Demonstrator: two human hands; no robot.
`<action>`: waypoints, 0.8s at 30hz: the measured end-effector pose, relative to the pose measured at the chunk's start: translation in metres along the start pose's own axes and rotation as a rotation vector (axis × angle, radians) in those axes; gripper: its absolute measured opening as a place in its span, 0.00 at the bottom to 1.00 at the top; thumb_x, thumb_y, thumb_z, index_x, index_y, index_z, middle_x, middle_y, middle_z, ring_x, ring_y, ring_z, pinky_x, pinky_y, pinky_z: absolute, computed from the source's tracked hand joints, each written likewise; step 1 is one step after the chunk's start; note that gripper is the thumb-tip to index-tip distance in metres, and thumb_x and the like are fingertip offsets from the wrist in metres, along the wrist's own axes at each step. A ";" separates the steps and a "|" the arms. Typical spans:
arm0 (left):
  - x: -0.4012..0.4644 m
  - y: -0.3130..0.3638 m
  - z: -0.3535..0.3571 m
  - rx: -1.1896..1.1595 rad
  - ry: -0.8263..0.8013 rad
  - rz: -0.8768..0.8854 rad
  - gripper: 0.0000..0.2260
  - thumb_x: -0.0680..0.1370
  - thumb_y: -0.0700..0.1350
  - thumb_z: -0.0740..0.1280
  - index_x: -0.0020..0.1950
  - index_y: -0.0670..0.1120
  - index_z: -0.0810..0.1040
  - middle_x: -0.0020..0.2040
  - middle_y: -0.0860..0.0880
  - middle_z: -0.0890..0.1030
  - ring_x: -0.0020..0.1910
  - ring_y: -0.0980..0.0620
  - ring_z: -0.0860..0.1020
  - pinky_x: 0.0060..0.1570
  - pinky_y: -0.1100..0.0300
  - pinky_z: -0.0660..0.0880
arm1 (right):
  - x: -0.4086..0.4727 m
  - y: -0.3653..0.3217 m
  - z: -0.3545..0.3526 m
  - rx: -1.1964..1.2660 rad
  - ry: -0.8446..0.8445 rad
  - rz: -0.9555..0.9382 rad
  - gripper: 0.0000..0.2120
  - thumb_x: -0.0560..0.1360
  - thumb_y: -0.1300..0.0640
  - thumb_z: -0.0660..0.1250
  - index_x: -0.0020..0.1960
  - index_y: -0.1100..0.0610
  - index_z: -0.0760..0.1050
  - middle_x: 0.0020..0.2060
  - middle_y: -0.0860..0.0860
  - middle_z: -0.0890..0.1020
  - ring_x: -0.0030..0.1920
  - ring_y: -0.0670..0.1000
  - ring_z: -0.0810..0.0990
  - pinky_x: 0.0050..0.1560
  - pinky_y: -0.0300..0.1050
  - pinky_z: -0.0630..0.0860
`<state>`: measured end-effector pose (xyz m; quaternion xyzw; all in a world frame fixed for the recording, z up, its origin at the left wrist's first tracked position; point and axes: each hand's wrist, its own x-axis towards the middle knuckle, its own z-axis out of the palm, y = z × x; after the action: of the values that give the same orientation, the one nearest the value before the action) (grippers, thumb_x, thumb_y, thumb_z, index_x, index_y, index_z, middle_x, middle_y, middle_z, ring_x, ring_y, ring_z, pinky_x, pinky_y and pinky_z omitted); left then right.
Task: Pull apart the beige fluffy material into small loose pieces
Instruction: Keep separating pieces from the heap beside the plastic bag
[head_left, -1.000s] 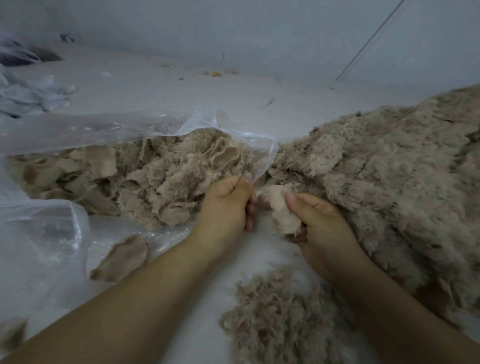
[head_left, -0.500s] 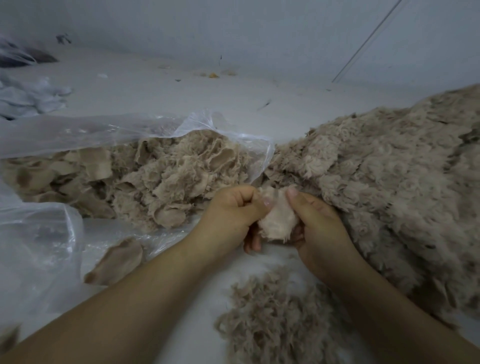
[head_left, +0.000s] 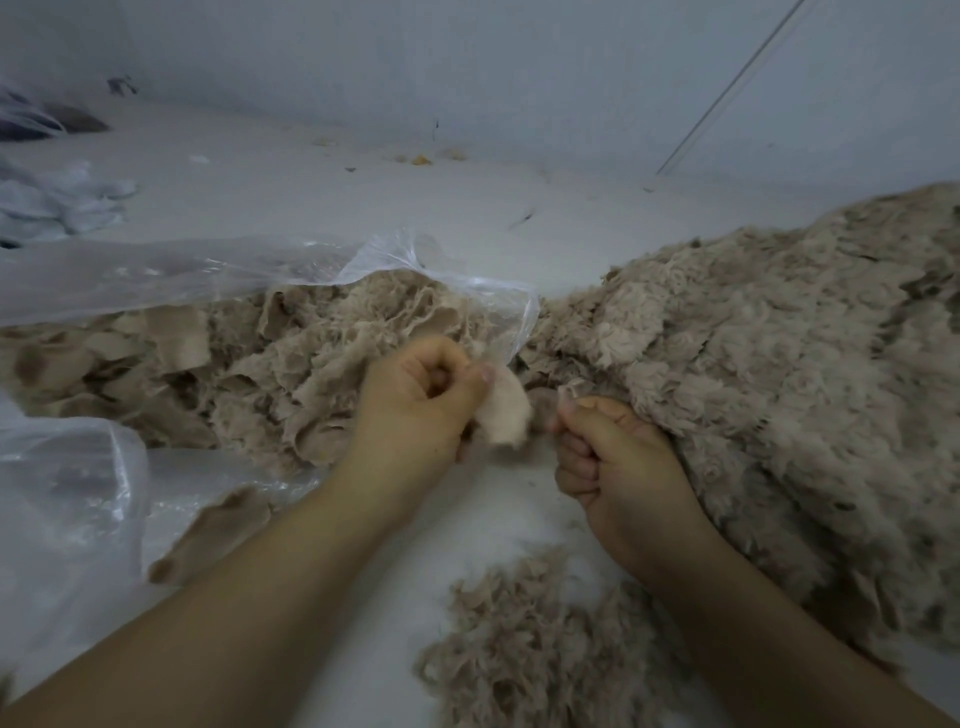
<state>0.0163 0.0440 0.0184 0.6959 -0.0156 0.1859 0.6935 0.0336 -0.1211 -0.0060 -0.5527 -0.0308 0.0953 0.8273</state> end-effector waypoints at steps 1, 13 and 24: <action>0.005 0.001 -0.006 0.093 0.114 0.093 0.14 0.77 0.38 0.69 0.33 0.46 0.71 0.28 0.40 0.72 0.24 0.44 0.70 0.23 0.57 0.68 | 0.001 0.001 -0.001 -0.022 0.005 -0.003 0.15 0.80 0.61 0.61 0.35 0.59 0.76 0.24 0.48 0.65 0.23 0.43 0.59 0.21 0.34 0.58; 0.023 0.004 -0.038 1.464 0.036 0.165 0.06 0.71 0.36 0.63 0.43 0.42 0.79 0.43 0.42 0.76 0.41 0.38 0.78 0.32 0.55 0.66 | -0.001 0.001 0.001 -0.099 -0.005 0.005 0.20 0.80 0.61 0.63 0.31 0.52 0.80 0.27 0.51 0.62 0.26 0.46 0.57 0.23 0.36 0.58; -0.007 -0.001 0.005 0.907 -0.236 0.531 0.12 0.72 0.36 0.60 0.49 0.41 0.81 0.46 0.44 0.79 0.43 0.42 0.78 0.37 0.47 0.77 | -0.006 -0.003 0.002 0.072 0.007 -0.040 0.23 0.83 0.53 0.56 0.30 0.51 0.76 0.25 0.46 0.64 0.23 0.44 0.58 0.22 0.36 0.60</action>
<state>0.0114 0.0378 0.0163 0.9139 -0.1870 0.2634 0.2458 0.0280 -0.1219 -0.0021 -0.5222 -0.0353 0.0780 0.8485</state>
